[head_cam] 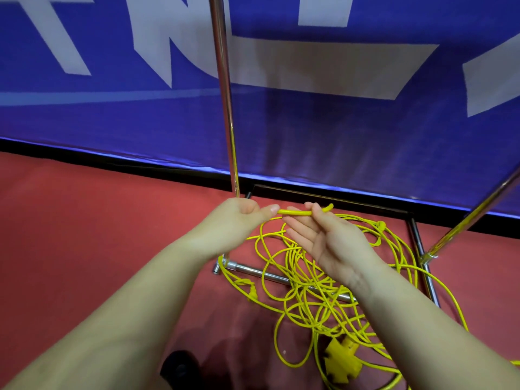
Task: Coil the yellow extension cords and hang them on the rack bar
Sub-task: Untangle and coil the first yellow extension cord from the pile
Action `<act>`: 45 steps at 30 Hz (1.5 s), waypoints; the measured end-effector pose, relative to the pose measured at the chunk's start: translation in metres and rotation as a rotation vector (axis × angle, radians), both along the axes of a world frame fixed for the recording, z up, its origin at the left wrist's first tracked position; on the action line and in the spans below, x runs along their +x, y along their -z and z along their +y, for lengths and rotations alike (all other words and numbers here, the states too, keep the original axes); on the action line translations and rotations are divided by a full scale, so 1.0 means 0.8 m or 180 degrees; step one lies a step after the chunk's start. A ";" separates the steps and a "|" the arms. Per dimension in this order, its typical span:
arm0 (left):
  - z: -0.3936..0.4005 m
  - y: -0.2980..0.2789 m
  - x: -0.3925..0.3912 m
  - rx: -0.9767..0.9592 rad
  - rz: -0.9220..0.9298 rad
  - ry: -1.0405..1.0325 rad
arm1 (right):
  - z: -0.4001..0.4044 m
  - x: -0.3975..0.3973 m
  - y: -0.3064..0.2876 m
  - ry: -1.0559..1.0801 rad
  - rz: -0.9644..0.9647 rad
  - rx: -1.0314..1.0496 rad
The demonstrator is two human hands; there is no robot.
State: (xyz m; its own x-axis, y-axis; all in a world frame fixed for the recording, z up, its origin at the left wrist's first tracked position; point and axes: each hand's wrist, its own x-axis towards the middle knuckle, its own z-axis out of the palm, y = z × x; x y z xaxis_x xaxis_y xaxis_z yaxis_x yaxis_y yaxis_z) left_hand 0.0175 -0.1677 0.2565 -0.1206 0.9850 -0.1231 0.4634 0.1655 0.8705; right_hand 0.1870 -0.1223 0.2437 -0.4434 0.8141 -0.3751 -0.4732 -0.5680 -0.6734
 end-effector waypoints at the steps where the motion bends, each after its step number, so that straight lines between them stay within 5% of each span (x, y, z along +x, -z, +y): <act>1: 0.002 0.001 0.002 -0.0083 -0.0260 0.0156 | 0.001 -0.001 -0.002 0.0050 0.0023 -0.0031; 4: 0.002 0.002 -0.003 -0.0163 -0.0542 0.0516 | 0.005 0.004 -0.010 0.0235 0.0040 -0.0083; 13: 0.026 0.053 -0.066 -0.1208 0.0991 0.0760 | 0.036 0.001 -0.027 0.0432 -0.0384 0.0076; 19: 0.050 0.099 -0.085 -0.0963 0.0842 0.0857 | 0.058 -0.022 0.017 0.0452 -0.1492 0.0475; 29: 0.034 0.267 -0.104 -0.1205 0.0303 0.0309 | 0.075 -0.075 0.158 0.0456 -0.1974 0.0349; 34: 0.029 0.305 -0.119 -0.1411 0.0443 0.1005 | 0.099 -0.076 0.228 0.0148 -0.2713 0.0583; 36: 0.035 0.314 -0.136 -0.1827 -0.0170 0.1103 | 0.115 -0.076 0.251 0.0066 -0.2975 0.0663; 39: 0.053 0.331 -0.162 -0.1592 -0.1384 0.0084 | 0.134 -0.082 0.276 -0.0006 -0.3164 0.0664; 42: 0.071 0.366 -0.173 -0.1402 -0.1043 -0.1039 | 0.142 -0.100 0.293 -0.0111 -0.3159 0.0666; 45: 0.084 0.401 -0.176 -0.1384 -0.0765 -0.1384 | 0.143 -0.124 0.311 -0.0250 -0.3112 0.0750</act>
State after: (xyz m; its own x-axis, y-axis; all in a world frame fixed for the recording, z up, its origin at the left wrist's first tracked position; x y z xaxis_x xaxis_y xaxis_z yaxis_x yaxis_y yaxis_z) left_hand -0.1236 -0.1002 -0.0643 -0.4156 0.7072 -0.5719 0.0761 0.6536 0.7530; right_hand 0.0879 -0.0077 -0.0049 -0.0829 0.8960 -0.4362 0.3797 -0.3764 -0.8451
